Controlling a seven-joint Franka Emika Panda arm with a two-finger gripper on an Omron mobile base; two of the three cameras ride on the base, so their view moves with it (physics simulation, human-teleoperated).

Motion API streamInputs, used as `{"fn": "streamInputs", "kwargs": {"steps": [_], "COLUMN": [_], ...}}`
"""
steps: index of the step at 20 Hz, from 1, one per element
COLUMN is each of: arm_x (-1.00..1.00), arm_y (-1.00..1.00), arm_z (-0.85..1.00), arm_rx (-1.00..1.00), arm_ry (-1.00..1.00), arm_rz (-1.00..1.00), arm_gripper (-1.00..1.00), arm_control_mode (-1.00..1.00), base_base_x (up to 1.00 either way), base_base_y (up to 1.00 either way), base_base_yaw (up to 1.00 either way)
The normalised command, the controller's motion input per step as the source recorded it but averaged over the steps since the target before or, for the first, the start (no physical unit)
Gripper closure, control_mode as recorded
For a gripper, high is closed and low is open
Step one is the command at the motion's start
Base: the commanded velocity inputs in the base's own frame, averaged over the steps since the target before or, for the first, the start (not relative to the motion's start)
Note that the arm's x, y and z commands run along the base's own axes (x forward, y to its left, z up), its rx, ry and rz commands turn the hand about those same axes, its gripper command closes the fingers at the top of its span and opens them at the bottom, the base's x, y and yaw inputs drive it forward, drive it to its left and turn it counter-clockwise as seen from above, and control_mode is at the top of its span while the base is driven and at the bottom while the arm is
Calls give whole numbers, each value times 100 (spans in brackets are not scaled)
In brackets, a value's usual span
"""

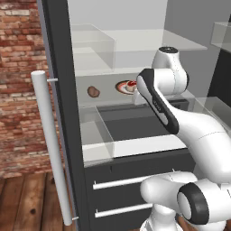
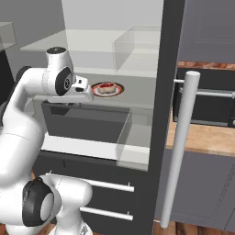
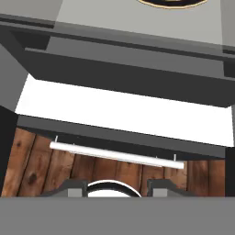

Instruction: Retrieve the steak from the fridge and place it on the cutting board.

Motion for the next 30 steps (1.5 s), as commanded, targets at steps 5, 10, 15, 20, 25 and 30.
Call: {"fn": "streamInputs", "kwargs": {"steps": [5,10,15,20,25,30], "arm_x": [0,0,4,0,5,5], "arm_y": [0,0,-6,-12,-23,-14], "arm_z": [0,0,0,12,49,12], "arm_rx": [0,-1,0,3,19,18], "arm_ry": [-3,-21,-36,-15,-2,0], "arm_rz": [1,0,-3,-8,-19,-16], "arm_gripper": [-100,-100,-100,-100,-100,-100], "arm_control_mode": [-100,-100,-100,-100,-100,-100], "base_base_x": [0,0,0,0,0,0], "base_base_y": [0,0,0,0,0,0], "base_base_yaw": [0,0,0,0,0,0]}}
